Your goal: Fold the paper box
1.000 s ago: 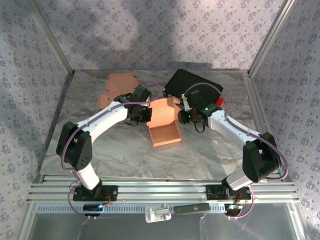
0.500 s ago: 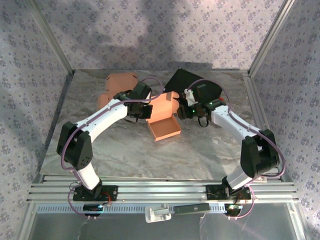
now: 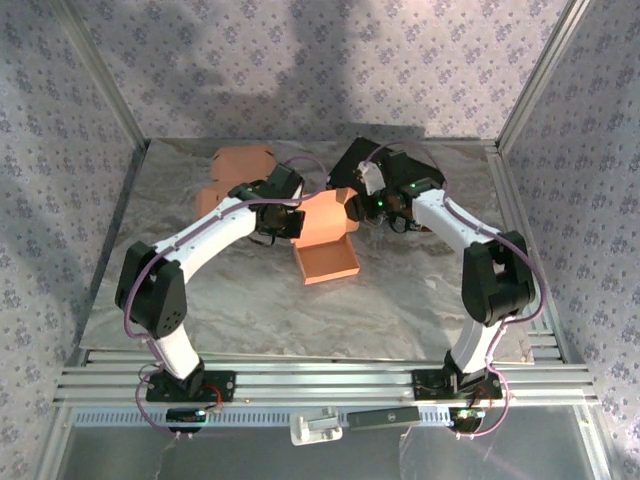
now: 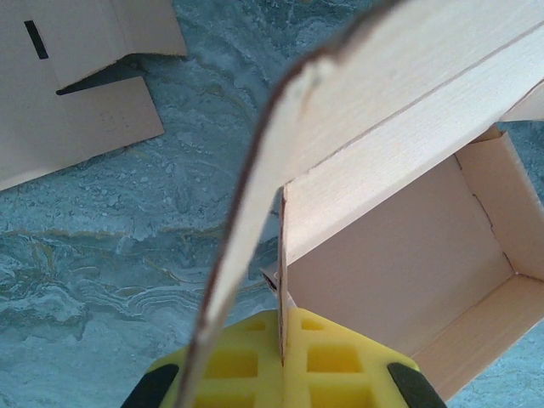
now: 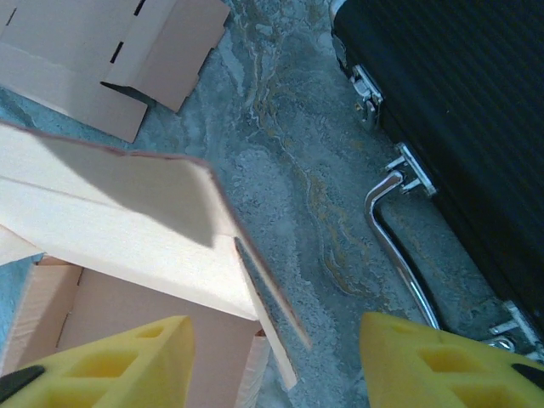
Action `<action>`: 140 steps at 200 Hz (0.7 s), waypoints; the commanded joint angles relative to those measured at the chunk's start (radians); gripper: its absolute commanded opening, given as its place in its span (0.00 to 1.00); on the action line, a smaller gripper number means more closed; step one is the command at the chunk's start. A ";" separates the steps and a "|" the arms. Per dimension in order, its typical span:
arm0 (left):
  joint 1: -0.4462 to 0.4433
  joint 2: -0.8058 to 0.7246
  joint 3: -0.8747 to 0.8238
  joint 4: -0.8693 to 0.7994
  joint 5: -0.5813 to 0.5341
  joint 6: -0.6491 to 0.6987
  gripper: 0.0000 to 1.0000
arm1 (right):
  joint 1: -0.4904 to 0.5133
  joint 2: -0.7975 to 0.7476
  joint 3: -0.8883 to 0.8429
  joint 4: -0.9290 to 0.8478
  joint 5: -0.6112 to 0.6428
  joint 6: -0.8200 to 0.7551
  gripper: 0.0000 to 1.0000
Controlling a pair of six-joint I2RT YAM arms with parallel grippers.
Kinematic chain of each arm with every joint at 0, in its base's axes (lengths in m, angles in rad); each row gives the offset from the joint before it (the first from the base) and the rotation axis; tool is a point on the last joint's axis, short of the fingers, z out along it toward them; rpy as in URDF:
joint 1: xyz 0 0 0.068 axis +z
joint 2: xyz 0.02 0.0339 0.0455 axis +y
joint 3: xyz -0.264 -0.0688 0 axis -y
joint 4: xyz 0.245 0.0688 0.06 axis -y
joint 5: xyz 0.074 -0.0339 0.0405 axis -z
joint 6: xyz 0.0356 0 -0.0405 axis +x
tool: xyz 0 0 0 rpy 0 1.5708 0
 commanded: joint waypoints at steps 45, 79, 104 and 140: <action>0.016 0.010 0.047 -0.034 -0.003 0.023 0.00 | 0.016 0.013 0.009 0.008 0.007 -0.012 0.34; 0.020 0.017 0.054 -0.033 -0.001 0.014 0.00 | 0.028 0.003 -0.013 0.023 0.035 0.004 0.28; 0.020 0.025 0.056 -0.032 0.004 0.006 0.00 | 0.040 -0.008 -0.036 0.044 0.071 0.011 0.24; 0.022 0.037 0.066 -0.034 -0.004 -0.008 0.00 | 0.072 -0.044 -0.062 0.070 0.136 0.036 0.12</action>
